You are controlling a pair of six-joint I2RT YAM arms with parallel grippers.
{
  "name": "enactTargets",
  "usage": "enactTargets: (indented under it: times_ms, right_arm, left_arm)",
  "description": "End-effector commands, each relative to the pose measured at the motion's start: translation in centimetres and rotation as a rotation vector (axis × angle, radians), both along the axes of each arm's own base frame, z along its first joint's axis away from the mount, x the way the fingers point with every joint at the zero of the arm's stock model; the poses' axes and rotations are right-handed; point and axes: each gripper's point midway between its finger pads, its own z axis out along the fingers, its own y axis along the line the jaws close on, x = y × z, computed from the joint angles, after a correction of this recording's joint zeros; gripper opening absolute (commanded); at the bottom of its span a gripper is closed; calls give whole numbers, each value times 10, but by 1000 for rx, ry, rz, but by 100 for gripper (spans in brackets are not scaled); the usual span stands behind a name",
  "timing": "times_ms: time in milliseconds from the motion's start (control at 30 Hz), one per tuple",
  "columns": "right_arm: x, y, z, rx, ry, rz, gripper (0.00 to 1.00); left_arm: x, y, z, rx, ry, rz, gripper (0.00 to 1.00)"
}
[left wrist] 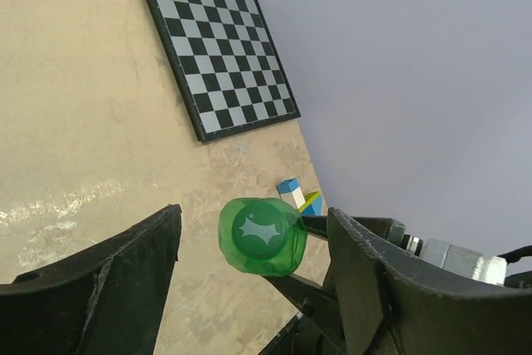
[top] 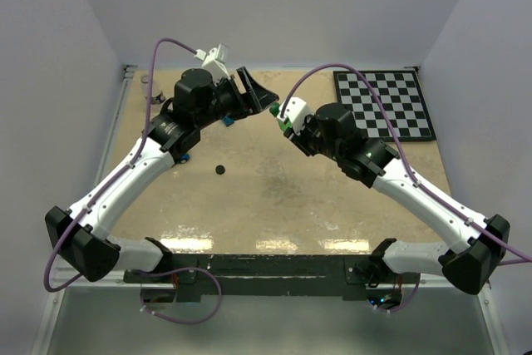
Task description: Screw on the bottle caps
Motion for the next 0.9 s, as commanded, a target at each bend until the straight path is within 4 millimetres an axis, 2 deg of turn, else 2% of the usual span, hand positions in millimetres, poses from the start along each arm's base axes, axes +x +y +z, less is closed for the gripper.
enactTargets:
  times_ms: [0, 133, 300, 433, 500, 633, 767, 867]
  right_arm:
    - [2, 0, 12, 19, -37, -22, 0]
    - [3, 0, 12, 13, -46, -26, 0]
    - [4, 1, 13, 5, -47, -30, 0]
    - [4, 3, 14, 10, -47, -29, 0]
    - [4, 4, 14, 12, -47, -28, 0]
    - [3, 4, 14, 15, -47, -29, 0]
    - [-3, 8, 18, 32, -41, 3, 0]
    - [-15, 16, 26, 75, -34, 80, 0]
  left_arm:
    - [-3, -9, 1, -31, 18, -32, 73]
    - [-4, -17, 2, -39, 21, -52, 68]
    - [-6, -21, -10, -18, 48, -55, 64]
    - [-6, -19, -12, -9, 44, -53, 49]
    - [-7, -21, -11, -6, 36, -65, 35]
    - [-9, -22, -11, 1, 32, -84, 21]
    - [-14, -23, -8, 37, -13, -131, 0]
    - [-21, -24, -1, 79, -108, -200, 0]
